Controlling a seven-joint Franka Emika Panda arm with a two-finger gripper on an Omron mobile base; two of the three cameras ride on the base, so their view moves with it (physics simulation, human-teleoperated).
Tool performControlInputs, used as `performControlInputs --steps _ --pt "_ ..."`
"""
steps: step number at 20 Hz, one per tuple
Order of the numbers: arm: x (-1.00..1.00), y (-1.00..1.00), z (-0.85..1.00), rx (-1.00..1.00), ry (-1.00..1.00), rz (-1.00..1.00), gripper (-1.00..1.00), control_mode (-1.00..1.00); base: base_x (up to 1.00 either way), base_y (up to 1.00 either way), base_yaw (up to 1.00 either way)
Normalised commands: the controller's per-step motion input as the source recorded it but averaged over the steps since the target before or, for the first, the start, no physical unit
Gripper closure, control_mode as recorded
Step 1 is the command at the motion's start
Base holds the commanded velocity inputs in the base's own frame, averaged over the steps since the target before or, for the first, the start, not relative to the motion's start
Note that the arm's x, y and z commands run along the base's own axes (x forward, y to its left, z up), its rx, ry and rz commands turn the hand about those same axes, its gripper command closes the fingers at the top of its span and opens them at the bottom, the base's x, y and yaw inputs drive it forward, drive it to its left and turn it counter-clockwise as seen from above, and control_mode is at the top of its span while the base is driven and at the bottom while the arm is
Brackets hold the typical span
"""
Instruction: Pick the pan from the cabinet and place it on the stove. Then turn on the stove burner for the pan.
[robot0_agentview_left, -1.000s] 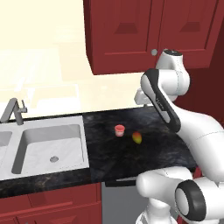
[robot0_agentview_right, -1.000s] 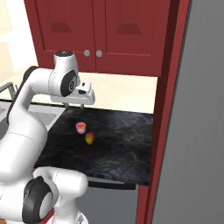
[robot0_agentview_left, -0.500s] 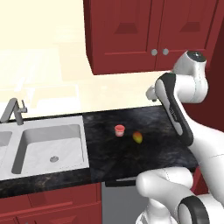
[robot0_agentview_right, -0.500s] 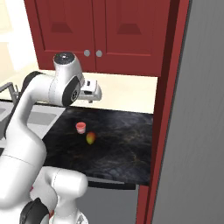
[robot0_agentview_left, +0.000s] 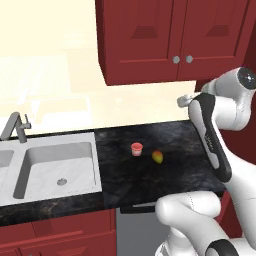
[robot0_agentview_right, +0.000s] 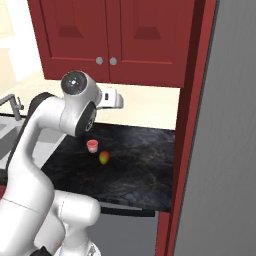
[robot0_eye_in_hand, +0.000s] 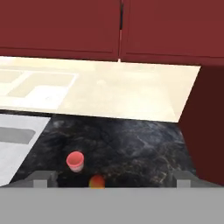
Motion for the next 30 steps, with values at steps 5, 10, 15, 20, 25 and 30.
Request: performControlInputs --steps 5,10,15,20,25,30 --pt "0.00 -0.31 0.37 0.04 -0.28 0.00 -1.00 -1.00 0.00 0.00 0.00" --pt "0.00 -0.23 0.47 0.08 -0.23 0.00 -1.00 -1.00 0.00 0.00 0.00" --pt "0.06 -0.07 0.42 0.10 -0.24 0.00 -1.00 -1.00 0.00 0.00 0.00" --pt "0.23 0.00 0.35 0.12 -0.23 0.00 -1.00 -1.00 0.00 0.00 0.00" --pt "0.27 0.01 0.07 0.04 -0.24 0.00 -1.00 -1.00 0.00 0.00 0.00" --pt "0.18 0.02 0.00 0.00 -0.19 0.01 -1.00 -1.00 0.00 0.00 0.00"
